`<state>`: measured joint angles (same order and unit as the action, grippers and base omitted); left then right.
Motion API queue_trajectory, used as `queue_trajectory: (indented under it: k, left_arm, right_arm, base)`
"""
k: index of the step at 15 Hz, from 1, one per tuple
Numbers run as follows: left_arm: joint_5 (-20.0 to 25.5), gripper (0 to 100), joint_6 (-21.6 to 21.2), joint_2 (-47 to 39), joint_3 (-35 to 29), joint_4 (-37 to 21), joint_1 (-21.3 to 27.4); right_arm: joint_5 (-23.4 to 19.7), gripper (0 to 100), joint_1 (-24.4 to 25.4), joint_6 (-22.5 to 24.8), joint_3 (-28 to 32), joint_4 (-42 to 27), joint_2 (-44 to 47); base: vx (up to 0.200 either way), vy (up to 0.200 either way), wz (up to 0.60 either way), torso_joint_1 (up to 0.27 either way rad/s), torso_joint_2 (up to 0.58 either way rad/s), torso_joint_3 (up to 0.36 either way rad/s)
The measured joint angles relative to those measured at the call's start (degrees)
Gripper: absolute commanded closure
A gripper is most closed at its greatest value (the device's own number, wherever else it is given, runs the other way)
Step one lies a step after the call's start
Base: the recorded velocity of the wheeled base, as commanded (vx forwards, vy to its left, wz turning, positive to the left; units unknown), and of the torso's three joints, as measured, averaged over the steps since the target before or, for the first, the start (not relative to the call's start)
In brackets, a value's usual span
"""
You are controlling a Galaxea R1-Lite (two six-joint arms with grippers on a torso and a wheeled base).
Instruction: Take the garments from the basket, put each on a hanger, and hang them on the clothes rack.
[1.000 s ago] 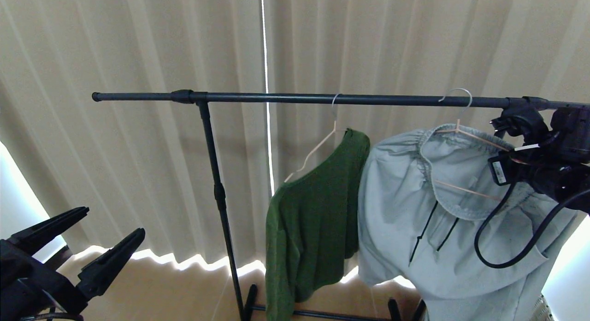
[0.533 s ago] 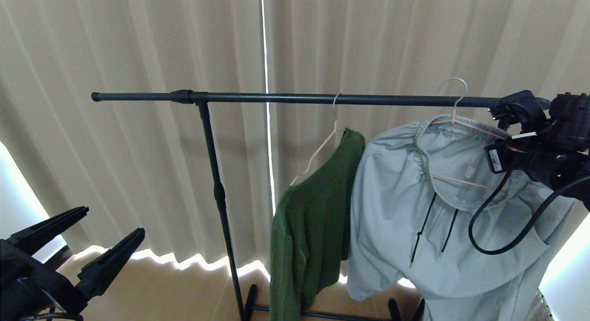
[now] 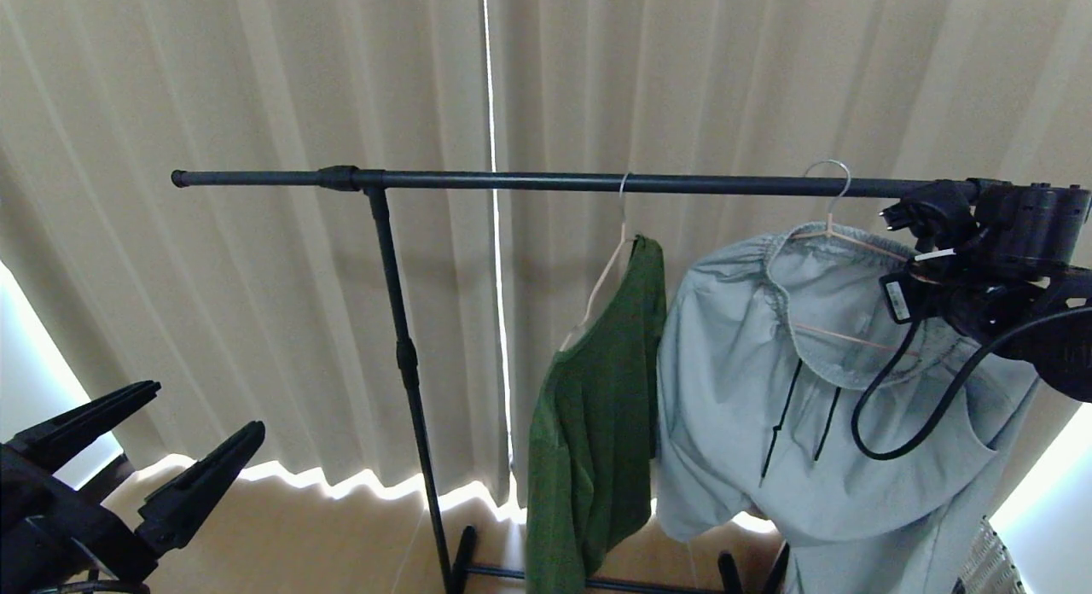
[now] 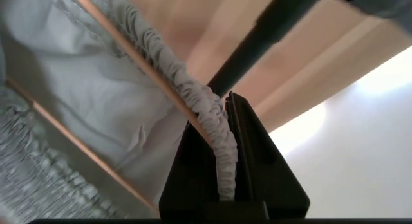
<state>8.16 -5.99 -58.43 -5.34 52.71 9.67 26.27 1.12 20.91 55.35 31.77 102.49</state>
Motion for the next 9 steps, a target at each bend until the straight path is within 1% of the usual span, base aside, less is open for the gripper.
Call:
queue_trajectory:
  k: [2, 7, 8, 9]
  left_arm:
    - [0.00, 0, 0.00, 0.17, 0.00, 0.00, 0.00]
    - [0.02, 0, 0.00, 0.27, 0.02, 0.00, 0.00]
    - [0.02, 0, 0.00, 0.27, 0.07, -0.02, 0.00]
    - [0.00, 0, 0.00, 0.27, 0.09, 0.00, 0.00]
  right_arm:
    - [-0.06, 100, 0.41, -0.11, -0.89, 0.22, 0.33]
    - [-0.51, 100, 3.97, -0.17, -2.62, 0.24, -0.32]
    - [-0.60, 0, 4.13, -0.20, -2.95, 0.28, -0.52]
    - [-0.74, 0, 4.22, -0.28, -3.52, 0.35, -0.89]
  base:
    - [0.000, 0.000, 0.00, 0.000, 0.00, 0.000]
    - [0.000, 0.000, 0.00, 0.000, 0.00, 0.000]
    - [0.000, 0.000, 0.00, 0.000, 0.00, 0.000]
    - [0.000, 0.000, 0.00, 0.000, 0.00, 0.000]
